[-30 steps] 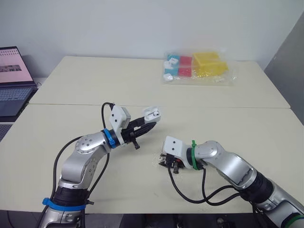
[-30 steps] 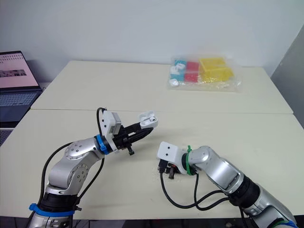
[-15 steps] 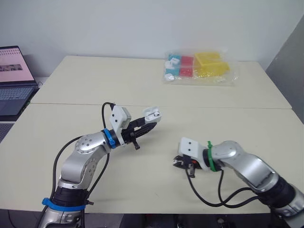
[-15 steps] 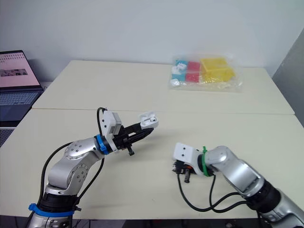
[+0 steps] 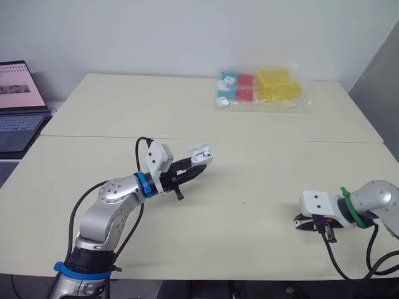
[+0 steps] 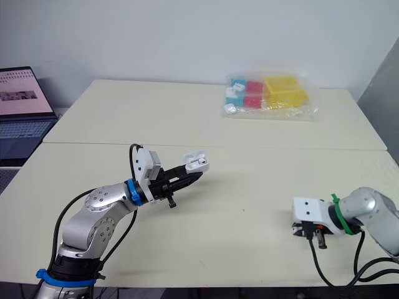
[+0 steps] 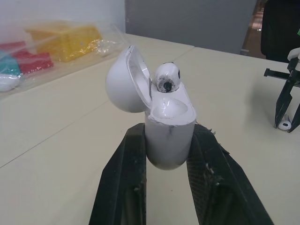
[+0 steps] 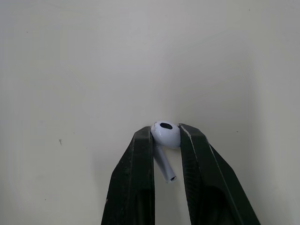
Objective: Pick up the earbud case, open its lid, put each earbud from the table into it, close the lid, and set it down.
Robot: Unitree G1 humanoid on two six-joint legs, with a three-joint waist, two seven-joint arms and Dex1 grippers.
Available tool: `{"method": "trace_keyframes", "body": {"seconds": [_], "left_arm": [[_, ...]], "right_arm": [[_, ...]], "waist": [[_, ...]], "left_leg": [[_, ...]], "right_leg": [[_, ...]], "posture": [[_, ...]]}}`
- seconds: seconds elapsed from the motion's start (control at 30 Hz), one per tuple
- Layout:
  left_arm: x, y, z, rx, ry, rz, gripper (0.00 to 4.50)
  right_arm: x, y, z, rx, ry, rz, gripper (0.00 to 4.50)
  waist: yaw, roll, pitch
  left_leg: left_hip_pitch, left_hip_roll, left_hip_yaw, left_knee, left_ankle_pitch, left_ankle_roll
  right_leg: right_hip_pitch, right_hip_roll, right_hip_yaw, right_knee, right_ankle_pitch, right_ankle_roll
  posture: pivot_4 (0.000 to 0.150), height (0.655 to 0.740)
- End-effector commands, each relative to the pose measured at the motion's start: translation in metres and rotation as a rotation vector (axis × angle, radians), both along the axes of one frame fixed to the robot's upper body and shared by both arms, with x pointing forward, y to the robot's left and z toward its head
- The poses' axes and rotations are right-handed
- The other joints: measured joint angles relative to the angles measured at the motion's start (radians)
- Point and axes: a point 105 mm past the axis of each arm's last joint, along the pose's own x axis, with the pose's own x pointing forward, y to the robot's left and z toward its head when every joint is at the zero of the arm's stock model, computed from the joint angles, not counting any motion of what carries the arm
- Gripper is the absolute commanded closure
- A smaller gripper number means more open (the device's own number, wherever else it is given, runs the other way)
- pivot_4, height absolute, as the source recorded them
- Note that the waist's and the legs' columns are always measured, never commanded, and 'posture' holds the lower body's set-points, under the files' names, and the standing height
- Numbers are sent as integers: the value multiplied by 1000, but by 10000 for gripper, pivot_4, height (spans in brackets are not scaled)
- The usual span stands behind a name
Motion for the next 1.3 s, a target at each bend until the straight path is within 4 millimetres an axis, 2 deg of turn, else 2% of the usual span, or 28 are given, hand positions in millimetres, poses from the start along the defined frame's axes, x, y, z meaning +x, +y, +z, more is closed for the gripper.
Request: {"method": "trace_keyframes", "body": {"seconds": [0.03, 0.17, 0.3, 0.5, 0.6, 0.87, 1.0, 1.3], "left_arm": [[-5, -2, 9, -4, -37, -18, 37000], [-7, -2, 8, -3, -31, -18, 37000], [-9, -3, 7, -6, -22, -15, 37000], [-10, -1, 4, -11, -12, -1, 37000], [-11, -1, 1, -17, -4, 5, 37000], [-14, -5, -3, -27, 5, 7, 37000], [-14, -6, -4, -33, 6, 11, 37000], [-17, -10, -7, -42, 8, 13, 37000]], "right_arm": [[5, -8, 0, -35, -14, -20, 37431], [9, -5, 0, -33, -46, -14, 23898], [13, -1, 11, 10, -74, -32, 10623], [3, 8, 44, 56, -74, -55, 10503], [-5, 12, 51, 26, -72, -90, 10503], [-16, 13, 33, -145, -65, -177, 10503], [-15, 22, 30, -148, -75, -185, 10503], [-15, 18, 16, -191, -44, -187, 10503]], "waist": [[0, 0, 0], [0, 0, 0], [-1, 0, 0], [-1, 1, 0], [0, 1, 0], [0, 1, 0], [-1, 1, 0], [-1, 1, 0]], "left_leg": [[0, 0, 0, 0, 0, 0], [1, 0, 0, 0, 0, 0], [3, 0, 1, 1, 0, 0], [4, 1, 0, 0, 0, 0], [4, 1, 0, -1, 0, 0], [4, 1, 0, 0, 0, 0], [3, 1, 1, 0, 0, 0], [0, 0, 0, 0, 0, 0]], "right_leg": [[0, 0, 0, 0, 0, 0], [1, 0, 0, 0, 0, 0], [3, 0, 1, 1, 0, 0], [3, 0, 1, 1, 0, 0], [3, 0, 0, 1, 0, -1], [3, -4, 0, 1, 0, 0], [3, -4, 0, 1, 0, 0], [0, -3, 0, 0, 0, 0]], "posture": [[1500, 7400], [1500, 7400], [1500, 7400], [1500, 7400], [1500, 7400], [1500, 7400], [1500, 7400], [1500, 7400]]}}
